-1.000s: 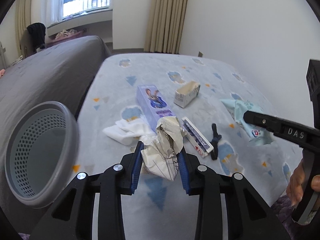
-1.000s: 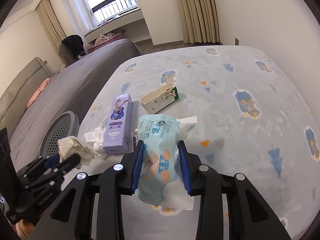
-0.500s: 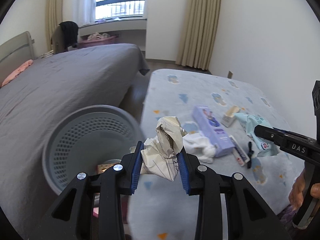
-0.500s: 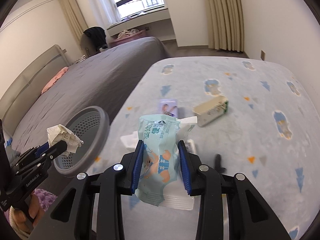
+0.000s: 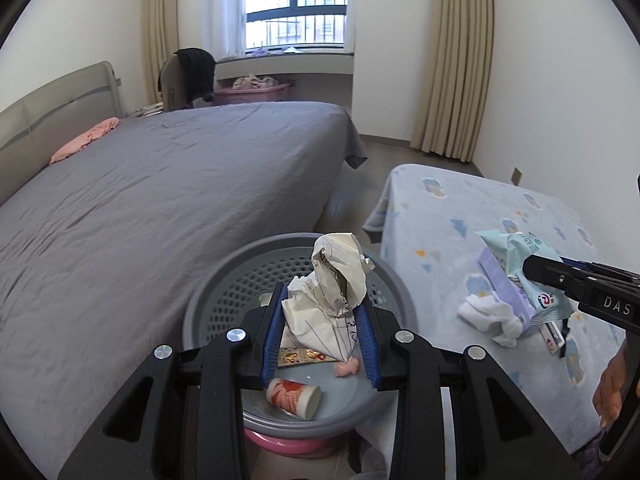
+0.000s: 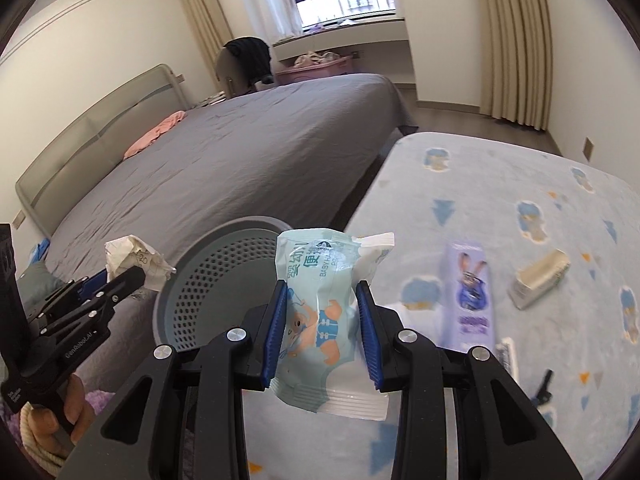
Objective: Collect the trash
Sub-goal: 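Carry the tissue and wipe pack over the grey basket, then open both grippers to drop the tissue and wipe pack into the basket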
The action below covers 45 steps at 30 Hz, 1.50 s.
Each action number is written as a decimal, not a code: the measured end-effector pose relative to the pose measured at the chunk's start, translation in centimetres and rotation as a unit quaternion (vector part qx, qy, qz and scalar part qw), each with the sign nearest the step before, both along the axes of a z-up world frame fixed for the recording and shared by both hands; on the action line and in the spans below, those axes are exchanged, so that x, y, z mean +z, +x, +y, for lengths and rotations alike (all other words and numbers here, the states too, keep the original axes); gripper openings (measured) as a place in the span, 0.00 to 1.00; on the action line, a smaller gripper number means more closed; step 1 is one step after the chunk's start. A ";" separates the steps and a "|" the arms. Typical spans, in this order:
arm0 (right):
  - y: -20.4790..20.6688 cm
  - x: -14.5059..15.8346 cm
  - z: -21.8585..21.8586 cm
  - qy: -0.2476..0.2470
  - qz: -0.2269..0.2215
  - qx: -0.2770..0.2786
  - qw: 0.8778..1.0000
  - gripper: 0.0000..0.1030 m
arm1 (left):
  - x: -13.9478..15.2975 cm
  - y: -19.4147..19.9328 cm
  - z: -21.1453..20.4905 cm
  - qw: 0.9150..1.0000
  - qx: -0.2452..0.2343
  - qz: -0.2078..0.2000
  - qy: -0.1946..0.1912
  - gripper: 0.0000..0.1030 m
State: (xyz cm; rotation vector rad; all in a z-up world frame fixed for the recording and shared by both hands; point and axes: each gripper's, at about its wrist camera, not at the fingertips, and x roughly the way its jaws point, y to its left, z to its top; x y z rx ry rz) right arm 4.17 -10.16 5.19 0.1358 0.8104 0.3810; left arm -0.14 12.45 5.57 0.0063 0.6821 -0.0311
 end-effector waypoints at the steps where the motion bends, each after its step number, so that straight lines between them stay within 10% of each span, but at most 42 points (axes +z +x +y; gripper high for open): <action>1: 0.3 0.1 0.6 0.001 0.000 0.005 1.000 0.33 | 0.0 0.3 0.3 1.000 0.004 0.000 0.001 0.32; 30: 5.8 -5.0 8.5 0.015 0.043 0.108 0.993 0.33 | -5.5 4.2 3.5 0.996 0.059 0.064 0.001 0.39; 45: 5.5 -5.4 8.5 0.010 0.037 0.110 0.993 0.51 | -5.3 3.9 4.1 0.995 0.082 0.055 0.008 0.67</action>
